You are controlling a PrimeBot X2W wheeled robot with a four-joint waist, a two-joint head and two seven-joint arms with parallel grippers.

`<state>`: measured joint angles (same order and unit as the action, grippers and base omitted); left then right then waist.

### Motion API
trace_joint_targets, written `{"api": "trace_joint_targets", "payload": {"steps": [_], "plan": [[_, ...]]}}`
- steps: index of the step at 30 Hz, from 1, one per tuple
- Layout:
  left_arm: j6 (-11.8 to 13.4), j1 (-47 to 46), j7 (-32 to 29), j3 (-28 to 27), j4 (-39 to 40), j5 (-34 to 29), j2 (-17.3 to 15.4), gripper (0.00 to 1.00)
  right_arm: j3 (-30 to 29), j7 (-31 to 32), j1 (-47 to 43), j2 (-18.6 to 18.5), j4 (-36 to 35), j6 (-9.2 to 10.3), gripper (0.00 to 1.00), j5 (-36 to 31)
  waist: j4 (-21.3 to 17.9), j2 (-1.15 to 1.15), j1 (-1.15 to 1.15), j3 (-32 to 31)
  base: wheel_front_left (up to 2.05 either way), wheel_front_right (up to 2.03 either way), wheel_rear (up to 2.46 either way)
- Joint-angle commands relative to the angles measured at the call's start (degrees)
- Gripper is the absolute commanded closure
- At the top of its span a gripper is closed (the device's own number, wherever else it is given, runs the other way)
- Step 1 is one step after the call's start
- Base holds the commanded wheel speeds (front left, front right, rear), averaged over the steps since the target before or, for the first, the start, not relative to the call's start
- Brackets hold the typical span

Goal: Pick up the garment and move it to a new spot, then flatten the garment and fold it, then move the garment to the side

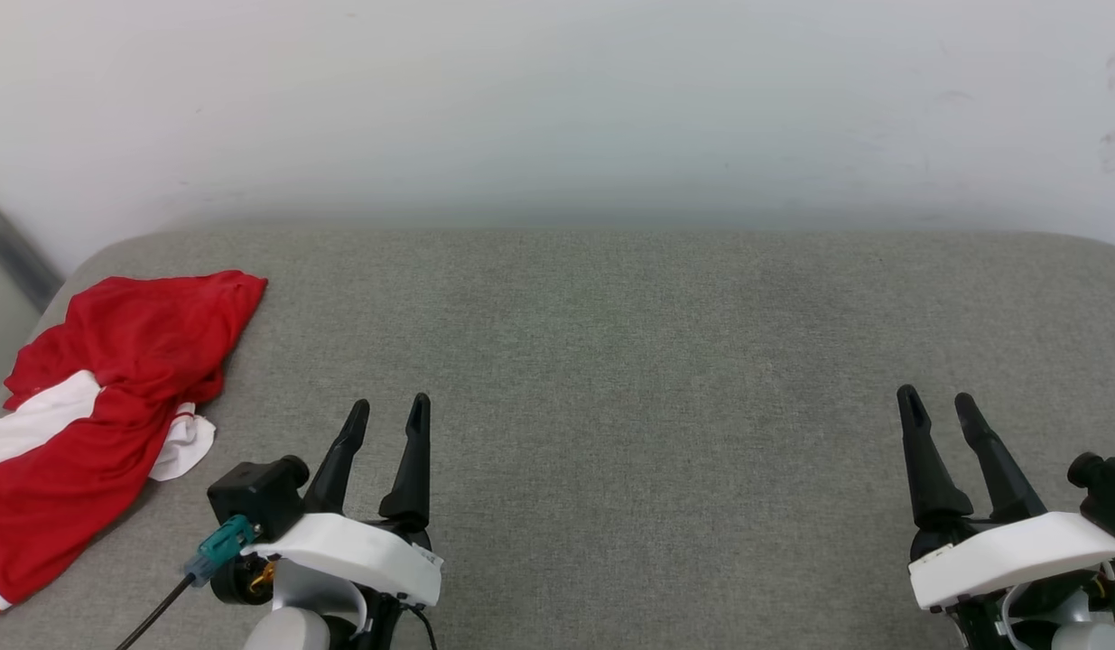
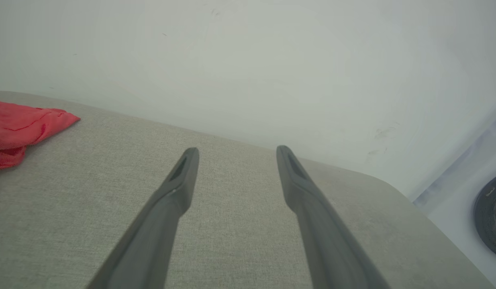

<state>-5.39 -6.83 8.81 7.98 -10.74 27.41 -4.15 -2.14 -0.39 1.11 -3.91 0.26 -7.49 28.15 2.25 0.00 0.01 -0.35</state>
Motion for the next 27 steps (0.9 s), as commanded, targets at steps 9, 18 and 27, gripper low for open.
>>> {"api": "trace_joint_targets", "payload": {"steps": [9,18,27], "plan": [[0.9,-1.4,1.6,0.9,-0.8,-5.7,-0.4,0.00,-0.6,1.1,-1.1,0.4,-2.0,0.00,0.00,-7.2,0.2,0.00,-0.01,-0.1,0.00,0.00,0.00],[1.4,-1.7,2.7,1.7,-2.4,-10.1,-0.6,0.00,-1.5,1.6,-2.0,0.9,-3.0,0.00,0.00,-12.7,0.4,0.00,-0.01,-0.3,0.00,0.00,0.00],[1.8,-2.1,4.1,2.1,-3.5,-14.9,-0.8,0.00,-1.8,1.5,-2.5,1.0,-4.2,0.00,0.00,-17.8,0.6,0.00,-0.01,-0.3,0.00,0.00,0.00]]}}
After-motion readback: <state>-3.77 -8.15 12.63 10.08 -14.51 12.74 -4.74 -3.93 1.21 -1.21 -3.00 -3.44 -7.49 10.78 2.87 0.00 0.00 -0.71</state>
